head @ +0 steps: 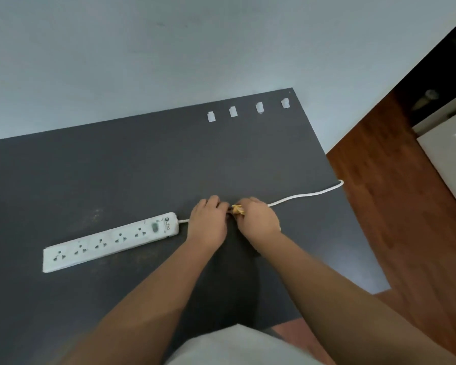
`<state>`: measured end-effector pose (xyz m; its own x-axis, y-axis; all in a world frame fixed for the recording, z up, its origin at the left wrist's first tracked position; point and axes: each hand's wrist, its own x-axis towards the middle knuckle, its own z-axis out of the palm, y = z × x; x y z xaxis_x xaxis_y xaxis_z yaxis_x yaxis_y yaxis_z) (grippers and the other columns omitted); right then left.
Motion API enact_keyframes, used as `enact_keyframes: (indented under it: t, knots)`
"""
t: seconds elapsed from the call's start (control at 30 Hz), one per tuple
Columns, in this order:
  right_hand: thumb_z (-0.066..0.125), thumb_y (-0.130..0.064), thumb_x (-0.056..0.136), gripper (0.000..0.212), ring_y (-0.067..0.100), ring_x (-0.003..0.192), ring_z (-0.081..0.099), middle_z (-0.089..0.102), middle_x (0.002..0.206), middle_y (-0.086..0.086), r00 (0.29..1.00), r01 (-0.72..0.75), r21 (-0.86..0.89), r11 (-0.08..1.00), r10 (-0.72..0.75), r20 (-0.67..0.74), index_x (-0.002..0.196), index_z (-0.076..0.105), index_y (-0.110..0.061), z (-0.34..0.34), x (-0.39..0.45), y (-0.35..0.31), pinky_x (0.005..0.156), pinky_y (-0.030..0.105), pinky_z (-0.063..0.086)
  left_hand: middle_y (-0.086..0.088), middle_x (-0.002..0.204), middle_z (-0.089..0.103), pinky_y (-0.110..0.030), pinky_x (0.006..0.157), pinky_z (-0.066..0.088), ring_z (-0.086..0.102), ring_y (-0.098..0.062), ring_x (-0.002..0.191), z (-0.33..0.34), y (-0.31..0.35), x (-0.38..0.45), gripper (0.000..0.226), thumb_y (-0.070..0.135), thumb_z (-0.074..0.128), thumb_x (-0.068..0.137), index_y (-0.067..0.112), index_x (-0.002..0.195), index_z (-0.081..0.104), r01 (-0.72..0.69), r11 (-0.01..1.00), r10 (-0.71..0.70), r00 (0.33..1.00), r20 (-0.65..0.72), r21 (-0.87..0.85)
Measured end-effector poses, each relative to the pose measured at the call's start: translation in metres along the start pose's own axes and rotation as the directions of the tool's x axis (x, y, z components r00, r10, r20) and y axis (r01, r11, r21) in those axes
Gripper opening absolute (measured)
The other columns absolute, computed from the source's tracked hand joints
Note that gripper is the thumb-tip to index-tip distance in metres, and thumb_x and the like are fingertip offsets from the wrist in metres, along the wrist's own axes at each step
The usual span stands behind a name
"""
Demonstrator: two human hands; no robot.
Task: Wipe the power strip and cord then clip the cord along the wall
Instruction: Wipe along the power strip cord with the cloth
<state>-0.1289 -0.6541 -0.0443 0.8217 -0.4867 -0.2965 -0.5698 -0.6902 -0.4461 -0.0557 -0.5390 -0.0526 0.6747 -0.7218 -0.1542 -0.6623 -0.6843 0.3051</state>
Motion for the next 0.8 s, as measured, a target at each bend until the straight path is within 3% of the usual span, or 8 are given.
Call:
enact_keyframes:
  t: [0.17,0.37,0.5,0.67,0.8]
  knots:
    - [0.058,-0.034,0.087,0.022,0.031,0.093,0.062,0.068,0.098,0.008,1.000,-0.010,0.044,0.999,0.009,0.014,0.097,0.069,-0.018,-0.026,0.003,0.038,0.070,0.033,0.046,-0.004,0.090,0.061,-0.042,0.072,0.051,0.054,-0.029,0.083,0.008,-0.001,0.004,0.011,0.019,0.061,0.088,0.020,0.094,0.070,0.027,0.997,-0.034,0.996,-0.088,-0.075]
    - [0.059,-0.036,0.088,0.023,0.028,0.089,0.064,0.068,0.101,0.005,0.981,-0.169,0.097,0.981,0.176,-0.075,0.102,0.071,-0.022,-0.068,0.000,0.108,0.077,0.039,0.054,-0.003,0.093,0.058,-0.038,0.070,0.049,0.052,-0.028,0.087,0.009,0.003,0.004,0.010,0.018,0.058,0.090,0.021,0.094,0.067,0.062,0.995,-0.067,0.996,-0.063,-0.081]
    - [0.059,-0.029,0.089,0.022,0.032,0.094,0.062,0.063,0.104,0.008,0.994,-0.092,0.012,0.996,0.093,-0.065,0.104,0.068,-0.016,-0.054,0.005,0.092,0.076,0.036,0.048,-0.002,0.100,0.055,-0.040,0.072,0.048,0.051,-0.027,0.091,0.008,0.005,0.006,0.012,0.019,0.051,0.091,0.020,0.097,0.061,0.042,0.999,-0.042,0.999,-0.010,-0.014]
    - [0.053,-0.022,0.088,0.018,0.031,0.094,0.061,0.060,0.103,0.007,0.996,0.085,-0.010,0.996,-0.085,0.024,0.101,0.064,-0.014,-0.025,0.007,0.044,0.070,0.034,0.044,-0.004,0.099,0.057,-0.044,0.072,0.050,0.053,-0.029,0.086,0.016,0.021,0.011,0.015,0.019,0.055,0.086,0.018,0.099,0.063,-0.040,0.999,0.039,0.998,-0.042,-0.019]
    - [0.055,-0.026,0.088,0.018,0.030,0.093,0.062,0.064,0.100,0.008,0.998,0.043,0.023,0.999,-0.044,0.050,0.096,0.065,-0.014,-0.031,0.011,0.041,0.068,0.031,0.042,-0.001,0.093,0.058,-0.042,0.071,0.048,0.052,-0.027,0.082,0.019,0.030,0.018,0.010,0.019,0.060,0.086,0.019,0.094,0.065,-0.014,0.992,0.007,0.999,-0.054,-0.127]
